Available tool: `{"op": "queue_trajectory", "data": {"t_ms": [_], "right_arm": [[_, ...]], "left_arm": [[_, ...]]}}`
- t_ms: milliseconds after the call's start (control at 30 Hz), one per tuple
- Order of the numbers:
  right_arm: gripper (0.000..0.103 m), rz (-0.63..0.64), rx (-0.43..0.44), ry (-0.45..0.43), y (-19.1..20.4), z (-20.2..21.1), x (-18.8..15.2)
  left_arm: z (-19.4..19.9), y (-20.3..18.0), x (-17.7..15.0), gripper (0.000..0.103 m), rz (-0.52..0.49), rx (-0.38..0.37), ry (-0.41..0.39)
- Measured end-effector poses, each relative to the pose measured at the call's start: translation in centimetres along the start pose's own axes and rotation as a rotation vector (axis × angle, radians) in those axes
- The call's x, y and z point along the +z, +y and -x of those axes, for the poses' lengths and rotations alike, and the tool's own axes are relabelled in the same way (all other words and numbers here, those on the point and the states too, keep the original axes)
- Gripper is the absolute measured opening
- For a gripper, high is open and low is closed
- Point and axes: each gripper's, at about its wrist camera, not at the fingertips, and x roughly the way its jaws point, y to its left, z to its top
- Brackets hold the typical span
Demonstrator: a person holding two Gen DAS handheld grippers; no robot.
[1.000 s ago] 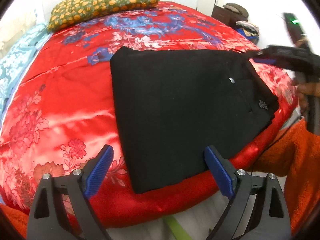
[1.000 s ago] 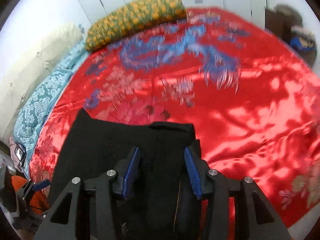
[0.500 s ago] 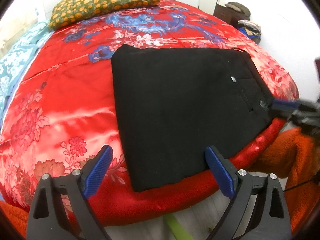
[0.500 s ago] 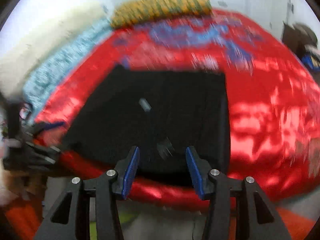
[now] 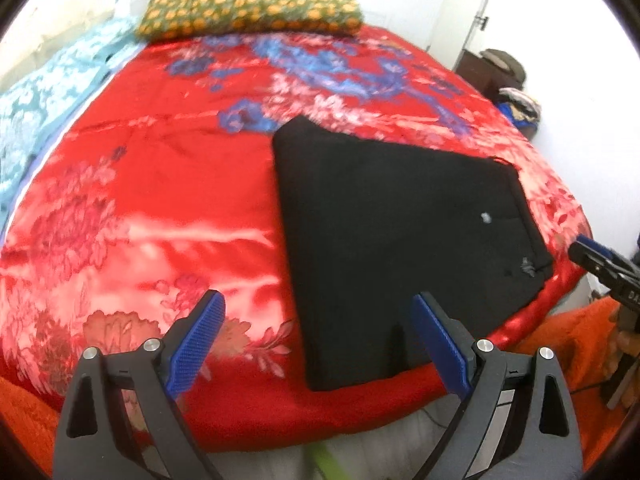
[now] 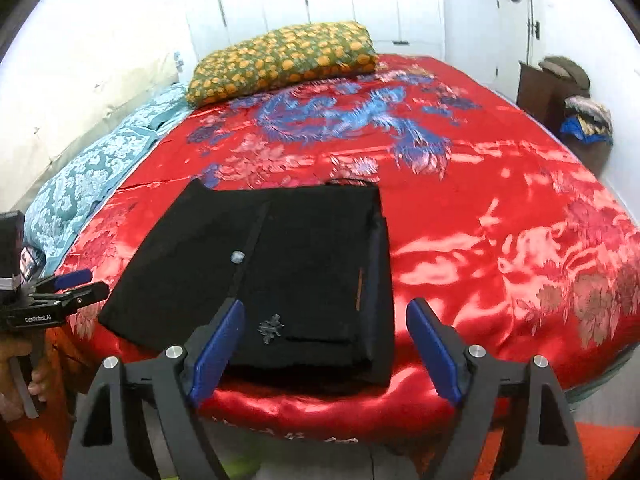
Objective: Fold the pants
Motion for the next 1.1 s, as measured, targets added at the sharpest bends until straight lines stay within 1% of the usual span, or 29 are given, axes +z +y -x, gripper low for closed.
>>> {"op": "queue_trajectory", "data": {"t_ms": [100, 133, 167, 200, 233, 300, 333, 367, 467, 500, 533, 600, 667, 700, 733, 767, 800, 833, 867, 900, 933, 1000, 1033, 1100], "right_arm": [[0.083, -0.079, 0.047, 0.028, -1.5, -0.7, -0.2], [0.083, -0.112, 0.077, 0.036, -2.2, -0.9, -0.1], [0.085, -0.135, 0.102, 0.042, -2.8, -1.2, 0.1], [0.09, -0.161, 0.127, 0.051, -3.6, -1.5, 0.4], [0.095, -0.19, 0.16, 0.07, -4.6, -2.1, 0.9], [0.095, -0.206, 0.204, 0.108, -5.7, -3.1, 1.5], [0.095, -0.197, 0.226, 0.13, -6.1, -3.7, 1.7], [0.095, -0.188, 0.234, 0.146, -6.1, -4.1, 1.7], [0.096, -0.146, 0.238, 0.209, -6.0, -5.8, 1.6], [0.096, -0.136, 0.215, 0.236, -5.9, -6.7, 1.5], [0.096, -0.134, 0.214, 0.247, -5.9, -7.2, 1.3], [0.096, -0.148, 0.246, 0.276, -6.0, -8.4, 1.1], [0.096, -0.174, 0.265, 0.328, -6.3, -10.1, 0.7], [0.097, -0.194, 0.272, 0.35, -6.6, -10.9, 0.6], [0.098, -0.224, 0.296, 0.355, -7.0, -11.3, 0.4], [0.096, -0.246, 0.305, 0.354, -7.4, -11.4, 0.5], [0.082, -0.252, 0.311, 0.354, -7.4, -11.4, 0.6], [0.054, -0.257, 0.372, 0.359, -7.4, -11.4, 0.6], [0.05, -0.27, 0.416, 0.363, -7.4, -11.4, 0.6], [0.046, -0.271, 0.422, 0.361, -7.2, -11.4, 0.5], [0.041, -0.251, 0.428, 0.353, -6.9, -11.2, 0.6], [0.037, -0.228, 0.421, 0.326, -6.3, -10.7, 0.9], [0.035, -0.22, 0.423, 0.299, -6.1, -10.2, 1.1], [0.032, -0.223, 0.452, 0.242, -5.8, -9.2, 2.1]], "left_arm": [[-0.5, 1.3, 0.5, 0.095, 0.044, -0.038, 0.024], [-0.7, 1.9, 1.0, 0.095, 0.062, -0.067, 0.036], [-1.2, 2.6, 1.6, 0.095, 0.086, -0.112, 0.062], [-1.7, 3.5, 2.1, 0.095, 0.119, -0.159, 0.091], [-2.1, 4.0, 2.4, 0.095, 0.141, -0.19, 0.105], [-2.9, 4.8, 2.9, 0.095, 0.18, -0.264, 0.129], [-3.3, 4.9, 3.1, 0.095, 0.186, -0.283, 0.139], [-3.6, 4.8, 3.3, 0.095, 0.181, -0.281, 0.145], [-4.6, 4.3, 3.7, 0.095, 0.146, -0.229, 0.155], [-4.9, 4.2, 3.7, 0.095, 0.143, -0.226, 0.166], [-5.4, 4.1, 3.6, 0.095, 0.142, -0.231, 0.182], [-6.4, 3.7, 3.4, 0.095, 0.128, -0.257, 0.229], [-7.4, 3.2, 3.0, 0.095, 0.107, -0.267, 0.264], [-7.9, 3.1, 2.9, 0.097, 0.106, -0.275, 0.283], [-8.5, 3.1, 2.8, 0.1, 0.116, -0.285, 0.304], [-9.0, 3.3, 2.7, 0.101, 0.141, -0.295, 0.316], [-9.1, 3.5, 2.7, 0.101, 0.161, -0.307, 0.315], [-9.1, 3.5, 2.7, 0.091, 0.18, -0.318, 0.306], [-8.8, 3.5, 2.7, 0.071, 0.186, -0.343, 0.287], [-8.7, 3.2, 2.7, 0.042, 0.191, -0.404, 0.284], [-8.4, 2.9, 2.8, 0.035, 0.187, -0.387, 0.275], [-7.4, 1.8, 3.2, 0.026, 0.136, -0.347, 0.24], [-6.6, 1.5, 3.6, 0.025, 0.121, -0.336, 0.215], [-5.3, 1.9, 4.6, 0.024, 0.143, -0.356, 0.17]]}}
